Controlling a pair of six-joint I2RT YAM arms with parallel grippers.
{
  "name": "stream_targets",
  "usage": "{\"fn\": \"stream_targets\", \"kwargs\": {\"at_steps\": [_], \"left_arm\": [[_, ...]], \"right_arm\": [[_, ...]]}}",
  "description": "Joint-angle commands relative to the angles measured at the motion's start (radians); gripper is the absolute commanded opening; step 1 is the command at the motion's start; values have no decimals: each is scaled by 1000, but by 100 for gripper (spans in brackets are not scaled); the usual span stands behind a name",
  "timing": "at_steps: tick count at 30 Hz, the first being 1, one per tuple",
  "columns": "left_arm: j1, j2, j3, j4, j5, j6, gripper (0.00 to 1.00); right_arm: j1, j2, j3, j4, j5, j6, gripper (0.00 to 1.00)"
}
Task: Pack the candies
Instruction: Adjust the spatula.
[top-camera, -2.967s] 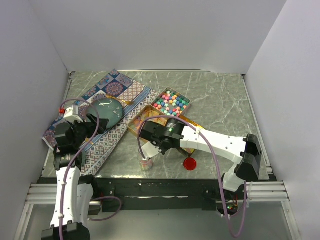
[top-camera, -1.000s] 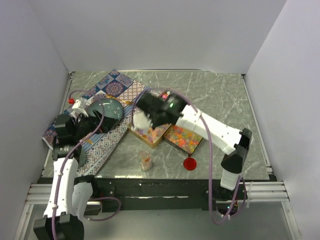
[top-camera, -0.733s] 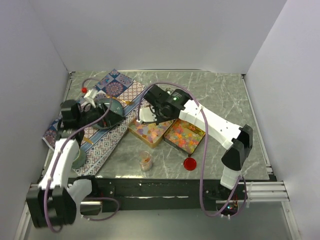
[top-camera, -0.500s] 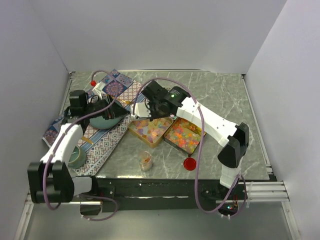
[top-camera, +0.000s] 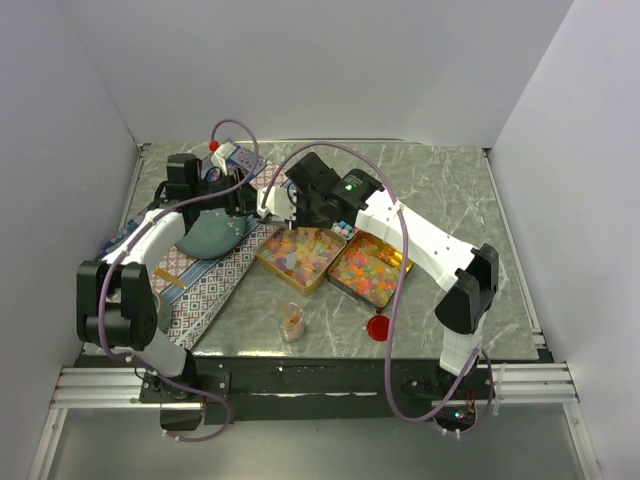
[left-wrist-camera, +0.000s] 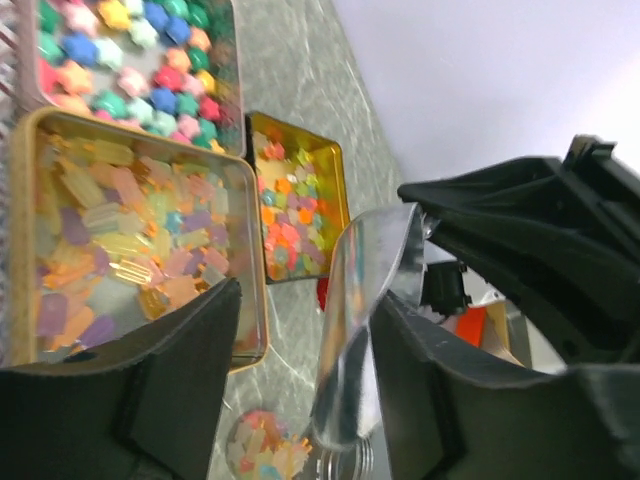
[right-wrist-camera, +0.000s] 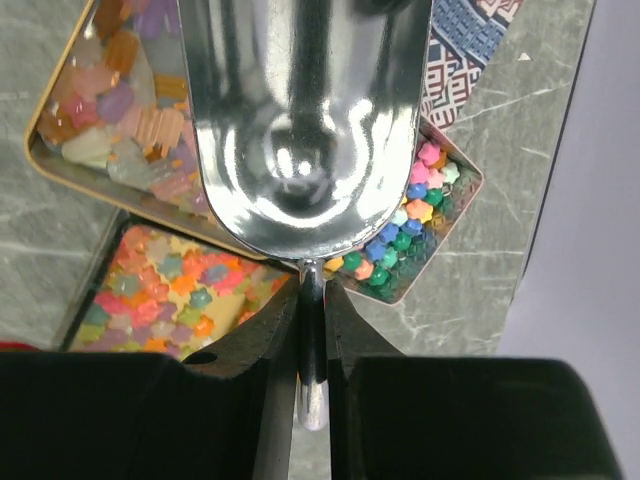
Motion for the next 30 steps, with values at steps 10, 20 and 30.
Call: {"fn": "stream_targets", "kwargs": {"at_steps": [10,20,30], "left_arm": [[-26,123,18,203,248,-147,1],[-28,212,70,274,331,-244,1],[-49,231,98,237,321,-221,1]], "right_arm": [[-93,-89,81,119,-188,157,9],[-303,-285,-207,304,-553,237,49],[-309,-231,-200,293,-645,249,50]]}}
